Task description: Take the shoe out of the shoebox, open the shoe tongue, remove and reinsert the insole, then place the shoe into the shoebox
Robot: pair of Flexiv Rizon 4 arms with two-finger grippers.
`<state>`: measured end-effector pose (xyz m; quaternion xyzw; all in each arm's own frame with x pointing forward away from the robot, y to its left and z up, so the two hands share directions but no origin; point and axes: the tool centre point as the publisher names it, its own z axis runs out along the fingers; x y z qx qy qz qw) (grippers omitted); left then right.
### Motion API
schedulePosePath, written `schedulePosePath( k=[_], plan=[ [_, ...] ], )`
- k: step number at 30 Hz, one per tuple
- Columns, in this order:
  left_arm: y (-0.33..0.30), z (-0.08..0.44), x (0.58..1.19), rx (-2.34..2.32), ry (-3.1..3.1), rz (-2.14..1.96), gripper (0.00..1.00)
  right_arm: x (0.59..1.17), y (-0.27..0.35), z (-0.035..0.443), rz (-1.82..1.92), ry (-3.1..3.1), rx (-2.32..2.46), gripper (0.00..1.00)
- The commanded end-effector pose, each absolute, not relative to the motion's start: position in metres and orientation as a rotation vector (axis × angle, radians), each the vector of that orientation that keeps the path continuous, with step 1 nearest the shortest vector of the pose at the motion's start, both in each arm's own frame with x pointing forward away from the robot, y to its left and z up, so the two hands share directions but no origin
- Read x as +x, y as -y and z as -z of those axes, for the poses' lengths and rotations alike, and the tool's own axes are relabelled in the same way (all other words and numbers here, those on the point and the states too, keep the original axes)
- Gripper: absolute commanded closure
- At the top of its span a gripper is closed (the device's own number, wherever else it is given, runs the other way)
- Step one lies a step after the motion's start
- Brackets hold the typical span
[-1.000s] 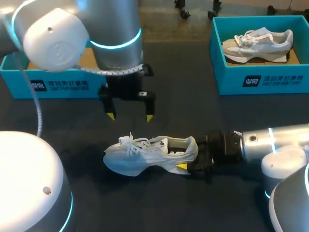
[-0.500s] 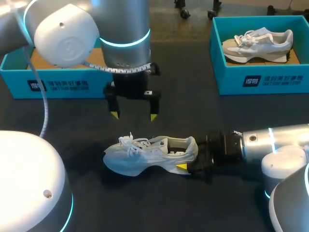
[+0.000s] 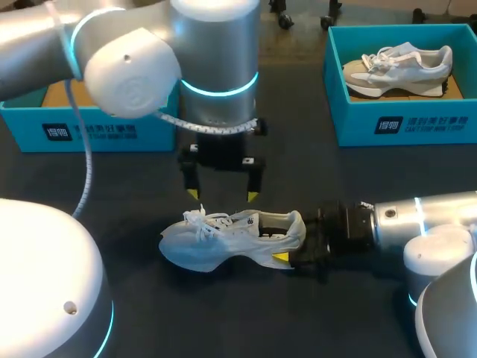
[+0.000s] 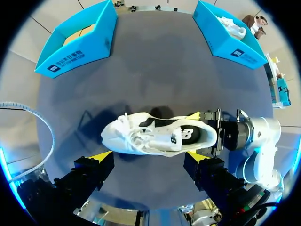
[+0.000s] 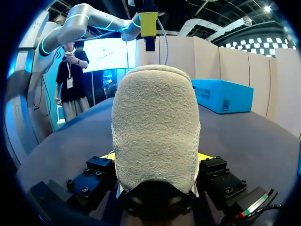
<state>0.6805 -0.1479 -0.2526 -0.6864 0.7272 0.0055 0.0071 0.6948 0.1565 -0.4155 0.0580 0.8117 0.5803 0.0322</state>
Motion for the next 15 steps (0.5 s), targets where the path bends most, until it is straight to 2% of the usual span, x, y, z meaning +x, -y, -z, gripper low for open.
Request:
schedulePosePath(
  k=[1,15],
  plan=[
    [0.1637,0.2596,0.692,-2.151,-2.268,-0.091,0.0,0.6943,-0.158,0.4156,-1.78,-2.505,0.178,1.0],
    [0.1683,0.2644,0.6888,-2.151,-2.261,-0.105,0.0,0.6943,-0.158,0.4156,-1.78,-2.505,0.178,1.0]
  ],
)
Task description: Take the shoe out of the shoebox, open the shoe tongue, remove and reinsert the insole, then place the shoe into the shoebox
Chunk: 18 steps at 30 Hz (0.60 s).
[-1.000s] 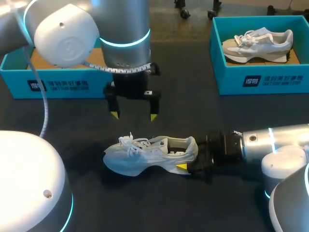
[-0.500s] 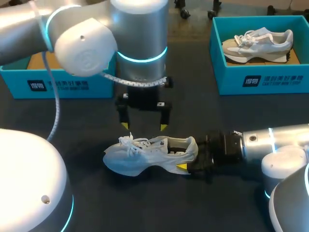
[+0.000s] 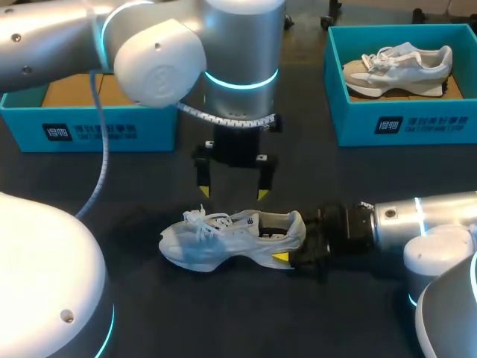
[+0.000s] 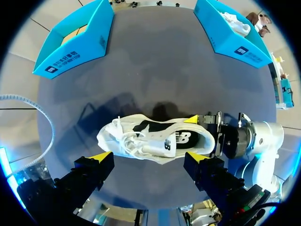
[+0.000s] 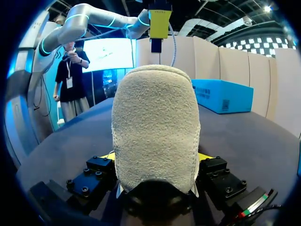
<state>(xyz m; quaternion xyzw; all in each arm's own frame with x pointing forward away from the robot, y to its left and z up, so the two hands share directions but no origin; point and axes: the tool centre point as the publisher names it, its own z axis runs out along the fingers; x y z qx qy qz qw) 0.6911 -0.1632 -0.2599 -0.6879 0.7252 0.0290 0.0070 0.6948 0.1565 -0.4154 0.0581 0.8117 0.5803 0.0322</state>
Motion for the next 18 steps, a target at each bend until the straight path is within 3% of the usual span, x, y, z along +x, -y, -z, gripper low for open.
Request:
schedulePosePath(
  k=[1,18],
  plan=[
    [0.17,0.267,0.687,-2.153,-2.244,-0.102,0.0,0.694,-0.158,0.416,-1.78,-2.505,0.178,1.0],
    [0.181,0.307,0.683,-2.161,-2.171,-0.266,0.0,0.694,-0.158,0.416,-1.78,-2.505,0.178,1.0]
  ],
)
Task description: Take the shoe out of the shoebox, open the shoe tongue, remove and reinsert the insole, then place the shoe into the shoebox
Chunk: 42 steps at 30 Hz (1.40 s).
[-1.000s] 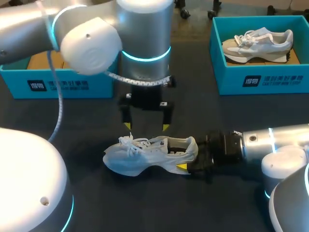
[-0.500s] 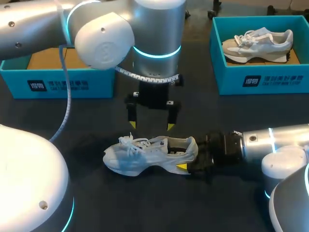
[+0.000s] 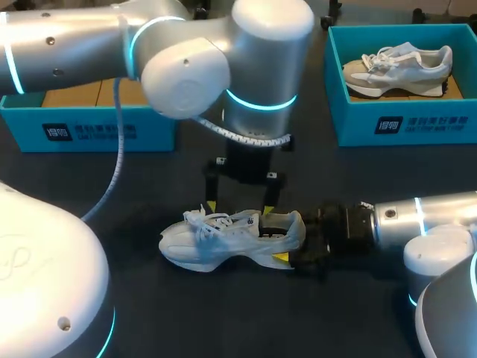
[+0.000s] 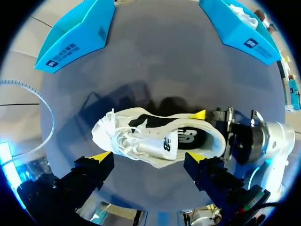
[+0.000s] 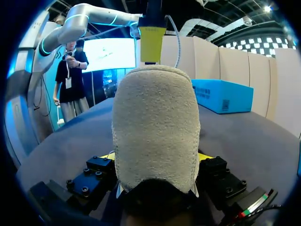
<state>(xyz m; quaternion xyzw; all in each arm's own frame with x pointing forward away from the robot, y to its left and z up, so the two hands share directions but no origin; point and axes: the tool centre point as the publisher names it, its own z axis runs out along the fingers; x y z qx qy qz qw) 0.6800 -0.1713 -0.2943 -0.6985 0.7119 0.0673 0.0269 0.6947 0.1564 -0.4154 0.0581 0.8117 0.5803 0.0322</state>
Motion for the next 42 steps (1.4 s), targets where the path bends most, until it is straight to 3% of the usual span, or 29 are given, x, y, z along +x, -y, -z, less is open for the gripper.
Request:
schedulePosePath(
  k=[1,29,42],
  plan=[
    [0.182,0.312,0.685,-2.167,-2.144,-0.292,0.0,0.694,-0.158,0.416,-1.78,-2.505,0.178,1.0],
    [0.172,0.342,0.68,-2.163,-2.015,-0.535,0.0,0.694,-0.158,0.416,-1.78,-2.505,0.178,1.0],
    [0.154,0.329,0.674,-2.164,-2.029,-0.548,0.0,0.694,-0.158,0.416,-1.78,-2.505,0.178,1.0]
  ],
)
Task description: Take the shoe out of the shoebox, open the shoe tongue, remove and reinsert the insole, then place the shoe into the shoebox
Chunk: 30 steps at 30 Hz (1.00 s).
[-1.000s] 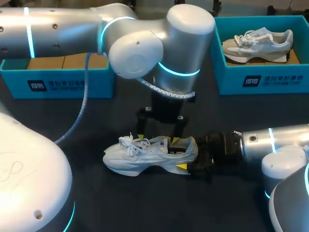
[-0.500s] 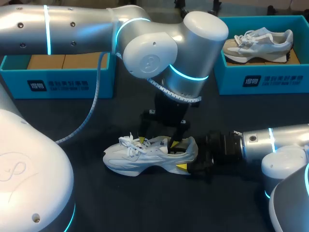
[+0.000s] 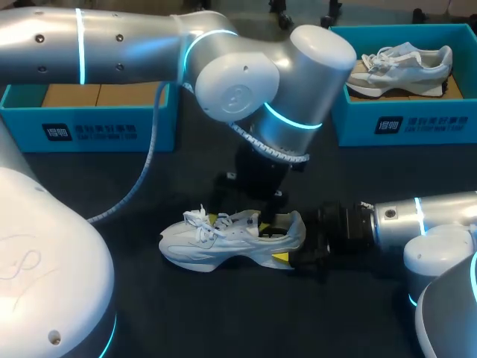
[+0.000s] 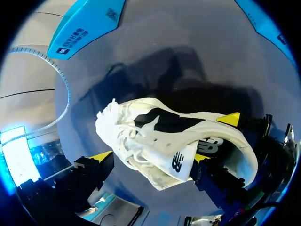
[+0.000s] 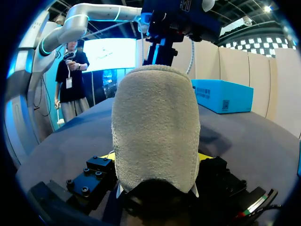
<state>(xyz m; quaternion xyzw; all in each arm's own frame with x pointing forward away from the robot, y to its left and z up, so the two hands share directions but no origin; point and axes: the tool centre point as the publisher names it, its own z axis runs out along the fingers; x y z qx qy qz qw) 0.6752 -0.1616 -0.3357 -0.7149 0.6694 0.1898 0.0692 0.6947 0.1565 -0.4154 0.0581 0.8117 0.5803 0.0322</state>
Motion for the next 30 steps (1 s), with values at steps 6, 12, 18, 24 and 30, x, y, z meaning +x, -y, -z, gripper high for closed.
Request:
schedulePosePath(
  k=[6,12,18,24,30],
  plan=[
    [0.147,0.318,0.67,-2.172,-2.054,-0.516,0.04,0.694,-0.158,0.416,-1.78,-2.505,0.178,1.0],
    [0.145,0.312,0.668,-2.177,-2.065,-0.493,0.45,0.694,-0.158,0.416,-1.78,-2.505,0.178,1.0],
    [0.144,0.309,0.665,-2.182,-2.073,-0.481,0.71,0.694,-0.158,0.416,-1.78,-2.505,0.178,1.0],
    [0.139,0.306,0.666,-2.205,-2.094,-0.42,1.0,0.694,-0.158,0.416,-1.78,-2.505,0.178,1.0],
    [0.122,0.295,0.674,-2.297,-2.171,-0.315,1.0,0.694,-0.158,0.416,-1.78,-2.505,0.178,1.0]
  ],
)
